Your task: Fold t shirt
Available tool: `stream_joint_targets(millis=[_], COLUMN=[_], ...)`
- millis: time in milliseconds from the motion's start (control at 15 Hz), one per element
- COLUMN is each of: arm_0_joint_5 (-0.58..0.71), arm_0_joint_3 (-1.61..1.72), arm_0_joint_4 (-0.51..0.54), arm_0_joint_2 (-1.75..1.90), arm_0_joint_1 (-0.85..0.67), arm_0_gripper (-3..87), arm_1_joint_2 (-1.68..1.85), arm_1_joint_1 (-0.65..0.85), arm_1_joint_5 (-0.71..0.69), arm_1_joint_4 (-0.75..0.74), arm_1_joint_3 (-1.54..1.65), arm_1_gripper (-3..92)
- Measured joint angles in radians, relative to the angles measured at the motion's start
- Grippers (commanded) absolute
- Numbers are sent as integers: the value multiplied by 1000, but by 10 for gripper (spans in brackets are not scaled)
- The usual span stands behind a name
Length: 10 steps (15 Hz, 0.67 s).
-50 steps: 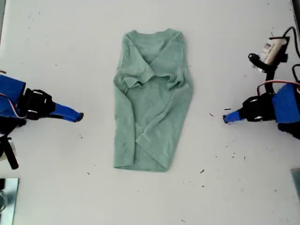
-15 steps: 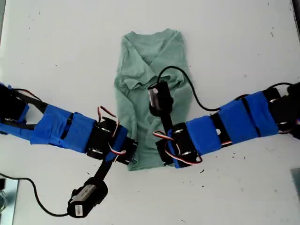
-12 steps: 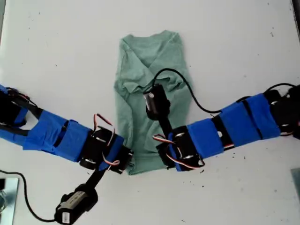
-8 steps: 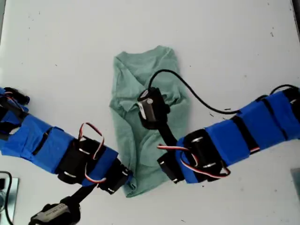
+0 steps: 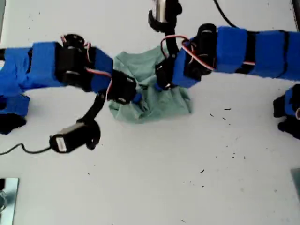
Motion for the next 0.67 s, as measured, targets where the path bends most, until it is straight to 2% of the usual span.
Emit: stream_joint_targets(millis=[67,133,267,333,533,667], arm_0_joint_5=[6,6,6,6,52,40], arm_0_joint_3=[20,37,89,163,419,647], arm_0_joint_4=[3,3,-3,-8,-58,-107], arm_0_joint_2=[0,9,118,236,607,824], arm_0_joint_1=[-48,-67,-120,-196,-476,-472], arm_0_gripper=[153,310,341,349,299,259], arm_1_joint_2=[0,5,44,123,551,818], arm_1_joint_1=[17,26,92,160,376,374], arm_1_joint_5=[-3,-14,-77,-94,-103,-81], arm_1_joint_4=[-8,-9,-11,-26,-186,-189], arm_1_joint_3=[17,26,37,78,436,681], arm_1_gripper=[323,356,270,257,240,221])
